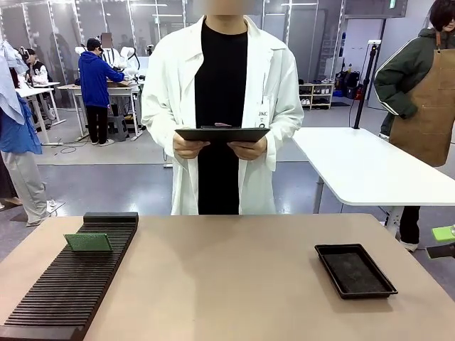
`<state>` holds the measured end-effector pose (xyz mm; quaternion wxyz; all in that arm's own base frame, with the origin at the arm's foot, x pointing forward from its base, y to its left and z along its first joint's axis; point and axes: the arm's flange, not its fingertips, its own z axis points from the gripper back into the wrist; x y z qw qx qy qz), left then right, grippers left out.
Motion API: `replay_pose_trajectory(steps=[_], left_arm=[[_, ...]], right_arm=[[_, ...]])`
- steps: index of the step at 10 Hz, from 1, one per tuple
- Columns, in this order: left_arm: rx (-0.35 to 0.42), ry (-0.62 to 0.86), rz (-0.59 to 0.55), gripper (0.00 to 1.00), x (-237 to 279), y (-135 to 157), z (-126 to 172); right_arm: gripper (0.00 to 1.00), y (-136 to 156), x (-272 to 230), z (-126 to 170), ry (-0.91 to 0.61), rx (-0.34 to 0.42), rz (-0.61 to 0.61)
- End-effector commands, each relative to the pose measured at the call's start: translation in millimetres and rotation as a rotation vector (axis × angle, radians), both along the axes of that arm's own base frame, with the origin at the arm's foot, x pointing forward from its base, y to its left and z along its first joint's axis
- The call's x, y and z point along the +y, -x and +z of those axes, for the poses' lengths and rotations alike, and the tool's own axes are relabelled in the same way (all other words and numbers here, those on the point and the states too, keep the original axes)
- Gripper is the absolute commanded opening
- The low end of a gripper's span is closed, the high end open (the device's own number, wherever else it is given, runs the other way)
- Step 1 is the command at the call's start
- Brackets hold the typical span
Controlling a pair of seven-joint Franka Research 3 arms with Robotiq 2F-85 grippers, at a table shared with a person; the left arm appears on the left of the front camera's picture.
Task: Inspect the PCB.
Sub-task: Pick up the Blank PCB and present it to the human.
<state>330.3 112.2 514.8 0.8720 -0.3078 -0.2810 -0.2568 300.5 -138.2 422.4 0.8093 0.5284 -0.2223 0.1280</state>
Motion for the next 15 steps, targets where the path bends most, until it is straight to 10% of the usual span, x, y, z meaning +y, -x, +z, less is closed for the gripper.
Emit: replay_pose_trajectory(steps=[1,5,14,15], left_arm=[[-0.074,-0.279,-0.011,1.0,-34.7,-32.6,13.7],[-0.274,-0.678,-0.182,1.0,-105.6,-64.4,33.4],[-0.284,-0.721,-0.322,1.0,-139.2,-72.1,21.5],[-0.395,-0.823,-0.352,1.0,-139.0,-81.4,17.4]], right_arm=[[1.0,-1.1,-0.1,1.1,-0.011,-0.025,0.006],[1.0,-1.1,-0.1,1.1,-0.011,-0.025,0.006],[1.0,-1.1,-0.1,1.1,-0.011,-0.025,0.006],[1.0,-1.1,-0.1,1.1,-0.011,-0.025,0.006]])
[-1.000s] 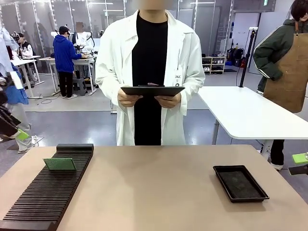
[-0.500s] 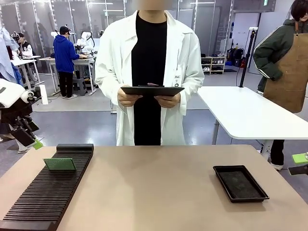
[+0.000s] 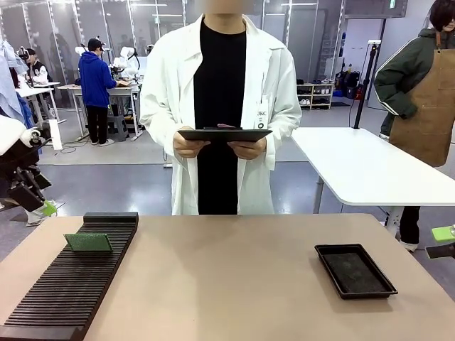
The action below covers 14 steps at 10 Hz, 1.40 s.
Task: Inspect the PCB.
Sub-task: Pick up the Blank PCB and present it to the human.
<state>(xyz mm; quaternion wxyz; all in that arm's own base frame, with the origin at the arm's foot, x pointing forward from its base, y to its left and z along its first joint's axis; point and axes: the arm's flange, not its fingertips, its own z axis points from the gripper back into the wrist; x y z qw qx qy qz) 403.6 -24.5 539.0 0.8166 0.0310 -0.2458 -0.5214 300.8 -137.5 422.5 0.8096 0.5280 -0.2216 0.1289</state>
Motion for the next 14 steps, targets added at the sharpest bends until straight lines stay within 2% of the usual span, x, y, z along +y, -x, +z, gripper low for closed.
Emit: replay_pose_trajectory(steps=[1,3,6,9,11,14], left_arm=[[-0.112,-0.112,-0.076,1.0,-1.2,-20.0,-13.7],[-0.151,-0.198,-0.213,1.0,0.0,-41.0,-33.8],[-0.181,-0.297,-0.256,1.0,-4.3,-67.7,-67.5],[-0.113,-0.349,-0.296,1.0,-8.9,-89.7,-93.4],[-0.096,-0.379,-0.327,1.0,-11.7,-96.9,-106.2],[-0.043,-0.429,-0.31,1.0,-14.3,-116.3,-130.6]], right_arm=[[1.0,-0.8,-0.9,1.0,-0.012,-0.025,0.004],[1.0,-0.8,-0.9,1.0,-0.012,-0.025,0.004],[1.0,-0.8,-0.9,1.0,-0.012,-0.025,0.004],[1.0,-0.8,-0.9,1.0,-0.012,-0.025,0.004],[1.0,-0.8,-0.9,1.0,-0.012,-0.025,0.004],[1.0,-0.8,-0.9,1.0,-0.012,-0.025,0.004]])
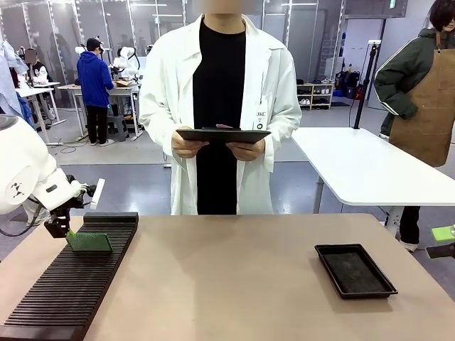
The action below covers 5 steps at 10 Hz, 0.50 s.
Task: Inspect the PCB.
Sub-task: Pick up the Blank PCB and present it to the human.
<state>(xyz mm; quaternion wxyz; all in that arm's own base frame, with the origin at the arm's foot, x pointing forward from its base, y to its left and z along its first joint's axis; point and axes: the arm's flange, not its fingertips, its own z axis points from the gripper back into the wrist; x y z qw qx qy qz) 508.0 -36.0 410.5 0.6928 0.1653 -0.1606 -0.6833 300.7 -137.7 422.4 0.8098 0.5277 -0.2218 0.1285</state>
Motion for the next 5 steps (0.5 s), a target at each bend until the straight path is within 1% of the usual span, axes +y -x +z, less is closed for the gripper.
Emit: replay_pose_trajectory(steps=[1,3,4,5], left_arm=[[-0.002,-0.056,0.041,1.0,-1.9,-18.3,-8.9],[0.022,-0.045,0.044,1.0,-1.0,-29.6,-21.7],[0.024,-0.056,0.072,1.0,-0.2,-35.1,-29.0],[0.044,-0.068,0.075,1.0,-0.1,-38.2,-35.1]], right_arm=[[1.0,-0.8,-0.6,1.0,-0.013,-0.025,0.005],[1.0,-0.8,-0.6,1.0,-0.013,-0.025,0.005],[1.0,-0.8,-0.6,1.0,-0.013,-0.025,0.005],[1.0,-0.8,-0.6,1.0,-0.013,-0.025,0.005]])
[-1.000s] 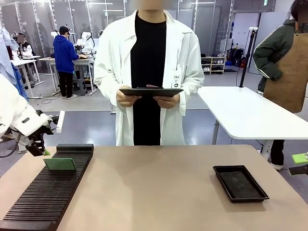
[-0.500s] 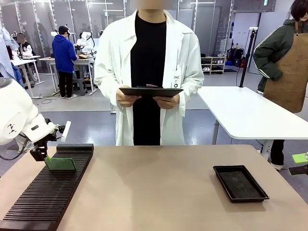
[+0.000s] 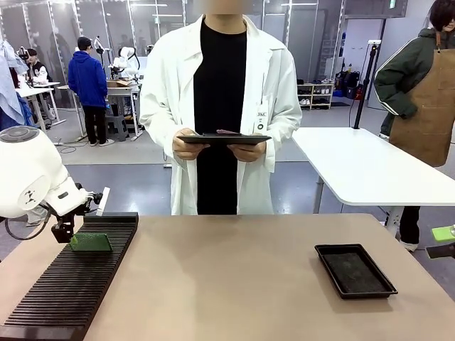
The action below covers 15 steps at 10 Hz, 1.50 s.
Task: Inspect the PCB.
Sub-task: Pick up the Blank PCB and present it to the human.
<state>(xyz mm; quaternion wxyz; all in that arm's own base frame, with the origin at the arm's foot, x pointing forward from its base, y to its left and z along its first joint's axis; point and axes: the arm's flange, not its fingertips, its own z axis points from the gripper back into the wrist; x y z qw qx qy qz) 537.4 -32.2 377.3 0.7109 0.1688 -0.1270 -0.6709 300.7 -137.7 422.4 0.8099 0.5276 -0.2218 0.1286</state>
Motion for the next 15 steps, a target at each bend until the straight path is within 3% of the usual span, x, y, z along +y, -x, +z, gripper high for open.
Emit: replay_pose_trajectory(steps=[1,2,3,4,5,6,7,8,15], left_arm=[[0.012,-0.026,0.023,1.0,-3.5,-10.6,-5.4],[0.017,-0.029,0.017,1.0,-3.2,-10.2,-7.8],[0.024,-0.032,-0.004,0.88,-2.0,-9.1,-12.1],[0.035,-0.033,-0.012,0.84,-0.9,-7.9,-14.9],[0.058,-0.033,-0.007,0.65,0.5,-9.6,-20.7],[0.068,-0.044,0.0,0.59,1.2,-9.5,-23.9],[0.077,-0.052,0.0,0.05,2.0,-8.8,-24.3],[0.086,-0.063,0.001,0.0,2.9,-8.2,-24.9],[0.142,-0.031,-0.007,0.0,7.8,-2.3,-13.6]], right_arm=[[1.0,-0.8,-0.7,1.0,-0.013,-0.025,0.005],[1.0,-0.8,-0.7,1.0,-0.013,-0.025,0.005],[1.0,-0.8,-0.7,1.0,-0.013,-0.025,0.005],[1.0,-0.8,-0.7,1.0,-0.013,-0.025,0.005],[1.0,-0.8,-0.7,1.0,-0.013,-0.025,0.005],[1.0,-0.8,-0.7,1.0,-0.013,-0.025,0.005],[1.0,-0.8,-0.7,1.0,-0.013,-0.025,0.005],[1.0,-0.8,-0.7,1.0,-0.013,-0.025,0.005],[1.0,-0.8,-0.7,1.0,-0.013,-0.025,0.005]])
